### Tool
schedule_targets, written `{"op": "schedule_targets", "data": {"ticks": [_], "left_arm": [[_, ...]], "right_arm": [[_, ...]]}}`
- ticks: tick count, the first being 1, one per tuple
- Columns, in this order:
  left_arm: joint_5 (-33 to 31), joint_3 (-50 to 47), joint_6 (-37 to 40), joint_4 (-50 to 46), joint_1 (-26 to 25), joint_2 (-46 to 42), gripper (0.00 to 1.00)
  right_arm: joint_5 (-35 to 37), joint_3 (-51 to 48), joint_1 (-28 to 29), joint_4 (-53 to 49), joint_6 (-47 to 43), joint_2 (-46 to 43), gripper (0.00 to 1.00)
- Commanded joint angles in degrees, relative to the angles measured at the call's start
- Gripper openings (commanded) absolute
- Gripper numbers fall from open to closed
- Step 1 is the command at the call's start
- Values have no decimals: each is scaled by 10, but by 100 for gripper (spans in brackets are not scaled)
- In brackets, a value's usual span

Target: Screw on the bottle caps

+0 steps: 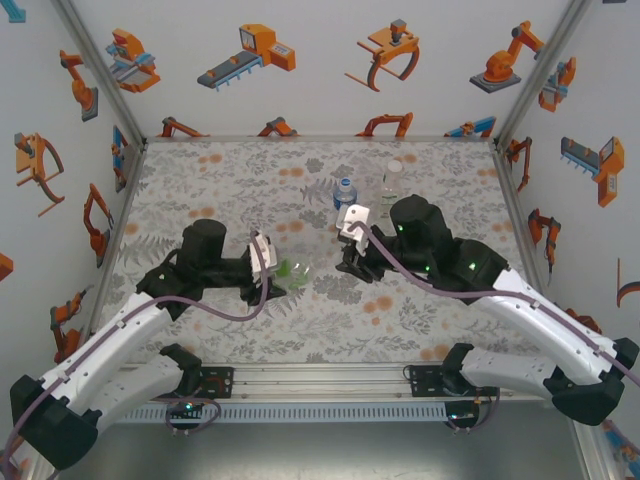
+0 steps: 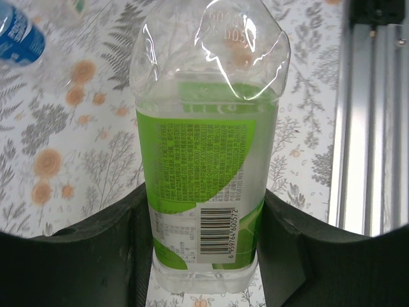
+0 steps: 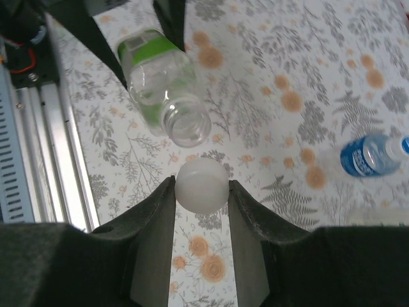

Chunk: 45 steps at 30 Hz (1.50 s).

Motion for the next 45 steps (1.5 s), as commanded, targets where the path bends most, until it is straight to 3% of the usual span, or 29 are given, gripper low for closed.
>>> {"op": "schedule_targets", "data": {"ticks": [1,13,34,45], "left_arm": [[82,-3,44,-4,-2,-3,2],[105,-5,87,-17,-5,-23,0],[114,6,74,-24,-5,-13,0],[131,5,73,-21,-4,-10,0]], "right_arm": [[-105,7,3,12,-75,-5,0],[-185,-4,3,27,-105,8,0],[-184,-14,16,39,-99,25,0],[-181,-28,18,24,-152,24,0]]}}
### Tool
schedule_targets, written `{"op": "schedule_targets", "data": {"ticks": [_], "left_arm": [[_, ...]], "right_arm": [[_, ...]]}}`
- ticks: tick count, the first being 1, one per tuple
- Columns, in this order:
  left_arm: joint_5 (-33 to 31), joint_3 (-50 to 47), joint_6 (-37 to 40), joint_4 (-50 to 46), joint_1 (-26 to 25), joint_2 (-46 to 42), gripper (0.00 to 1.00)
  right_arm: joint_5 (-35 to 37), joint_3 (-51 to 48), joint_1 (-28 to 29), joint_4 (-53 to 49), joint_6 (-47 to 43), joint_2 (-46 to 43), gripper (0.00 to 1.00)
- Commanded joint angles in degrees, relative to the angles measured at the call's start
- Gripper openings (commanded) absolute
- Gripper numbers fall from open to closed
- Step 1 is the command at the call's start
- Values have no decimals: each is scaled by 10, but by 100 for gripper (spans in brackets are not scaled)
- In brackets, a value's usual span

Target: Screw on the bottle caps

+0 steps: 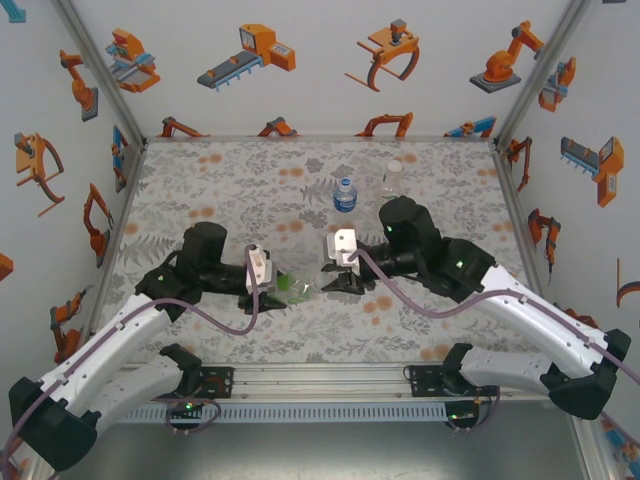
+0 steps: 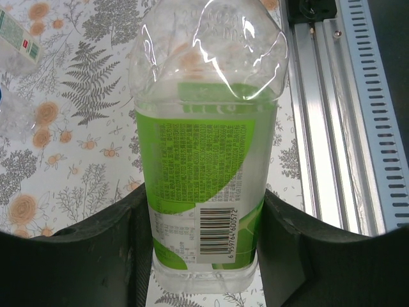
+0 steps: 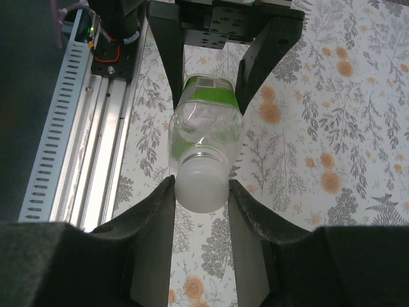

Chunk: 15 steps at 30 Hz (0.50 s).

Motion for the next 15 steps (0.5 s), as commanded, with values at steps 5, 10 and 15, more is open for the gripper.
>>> {"op": "schedule_targets", "data": {"ticks": [5,10,15], "left_arm": [[56,6,7,17,0,-2,0],[60,7,7,15,-1,0,0],[57,10,3,14,0,0,0]], "right_arm": [[-35,-26,6,3,-72,-10,0],[-36,-22,6,-4,-85,-1,0],[-3,-5,6,-3,5,26,0]]}}
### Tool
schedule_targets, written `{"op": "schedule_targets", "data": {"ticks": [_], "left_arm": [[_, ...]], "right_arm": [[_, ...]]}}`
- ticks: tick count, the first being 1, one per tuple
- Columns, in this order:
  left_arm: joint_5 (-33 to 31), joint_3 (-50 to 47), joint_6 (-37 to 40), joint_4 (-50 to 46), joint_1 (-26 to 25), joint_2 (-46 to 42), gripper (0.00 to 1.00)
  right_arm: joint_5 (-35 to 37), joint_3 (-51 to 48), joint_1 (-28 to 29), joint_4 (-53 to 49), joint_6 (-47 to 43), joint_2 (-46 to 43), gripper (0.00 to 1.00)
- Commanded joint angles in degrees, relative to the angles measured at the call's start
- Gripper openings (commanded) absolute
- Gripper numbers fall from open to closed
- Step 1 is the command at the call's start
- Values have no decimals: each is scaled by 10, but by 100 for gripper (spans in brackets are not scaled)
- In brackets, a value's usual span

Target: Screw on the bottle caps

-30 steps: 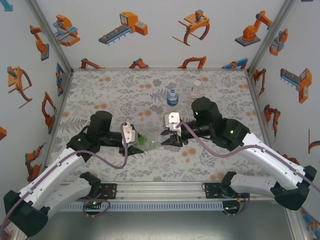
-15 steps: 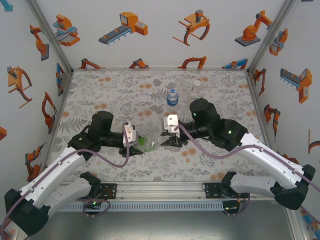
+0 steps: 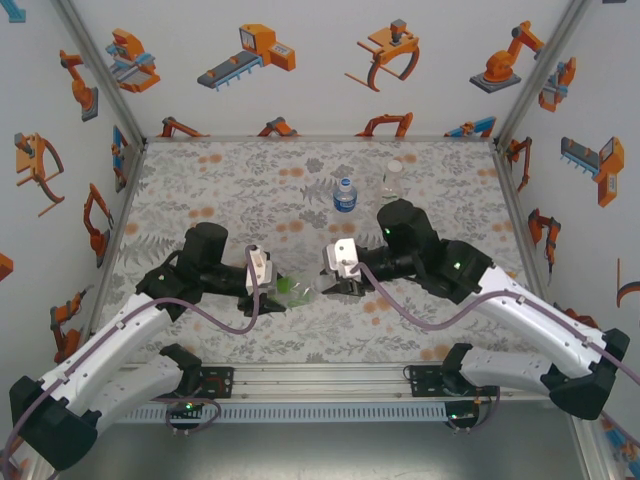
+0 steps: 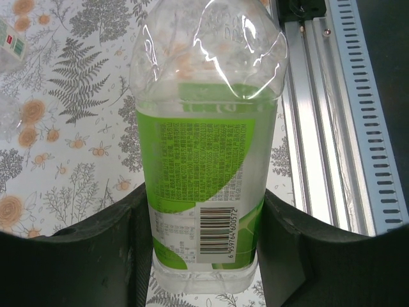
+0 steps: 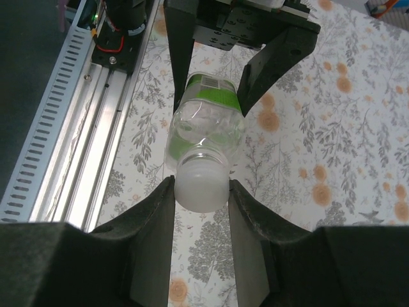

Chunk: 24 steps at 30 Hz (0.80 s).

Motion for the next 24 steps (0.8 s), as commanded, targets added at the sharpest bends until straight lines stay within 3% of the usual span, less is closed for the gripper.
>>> {"op": "schedule_targets", "data": {"ticks": [1,6,12,24], "left_arm": [[48,10,3,29,-1,-4,0],[36,11,-6,31,1,-5,0],[11,10,-17,38,2,-8,0],[-32,18,-23,32,2,5,0]], "right_arm": [[22,8,6,-3,71,25,0],[61,-21,10,45,209,22,0],[170,-42,17,83,467,22,0],[271,-12,20,-35,918,53,0]]}}
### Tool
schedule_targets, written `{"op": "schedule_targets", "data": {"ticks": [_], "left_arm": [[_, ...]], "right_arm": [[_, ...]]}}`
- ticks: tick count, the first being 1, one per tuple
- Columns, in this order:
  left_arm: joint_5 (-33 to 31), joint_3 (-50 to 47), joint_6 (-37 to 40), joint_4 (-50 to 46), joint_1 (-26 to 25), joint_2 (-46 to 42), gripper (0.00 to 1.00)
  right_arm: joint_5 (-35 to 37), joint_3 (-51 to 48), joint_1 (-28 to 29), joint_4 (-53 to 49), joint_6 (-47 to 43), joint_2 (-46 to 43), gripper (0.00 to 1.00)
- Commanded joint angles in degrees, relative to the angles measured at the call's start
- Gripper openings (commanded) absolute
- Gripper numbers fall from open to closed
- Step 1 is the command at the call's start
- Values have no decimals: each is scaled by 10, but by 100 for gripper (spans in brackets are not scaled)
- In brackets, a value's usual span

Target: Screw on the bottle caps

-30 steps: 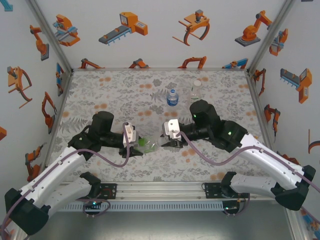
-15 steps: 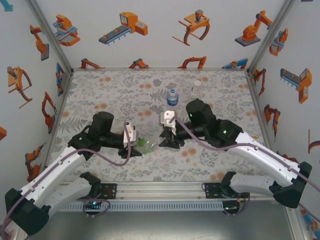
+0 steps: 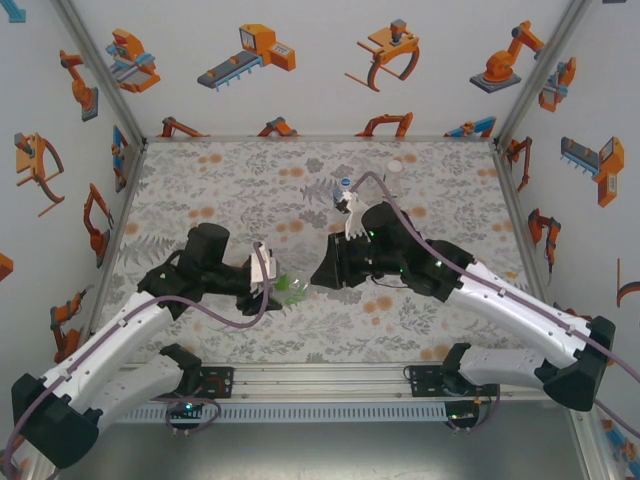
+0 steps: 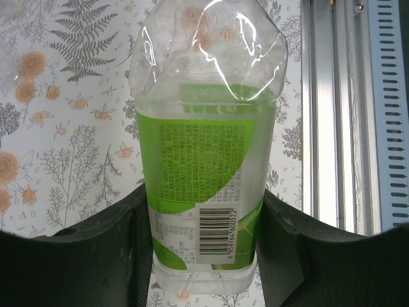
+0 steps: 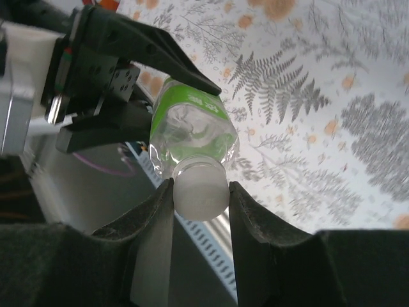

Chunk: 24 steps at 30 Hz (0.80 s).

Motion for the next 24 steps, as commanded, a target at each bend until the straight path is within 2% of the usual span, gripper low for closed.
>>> {"op": "schedule_targets", "data": {"ticks": [1,5,11,18,24], "left_arm": [[30,18,-5,53,-2,-3,0],[31,19,-3,51,-2,-2,0],[33,18,0,50,-3,-4,0],[34,21,2,45,-3,-3,0],[43,21,4,45,-3,-3,0]], "right_arm": [[37,8,7,-67,206,23,0],[14,7,7,-55,276,44,0],[43,50,8,-98,239,60,0],[62,65,8,-59,71,32,0],[-11,47,7,9,-137,-6,0]]}}
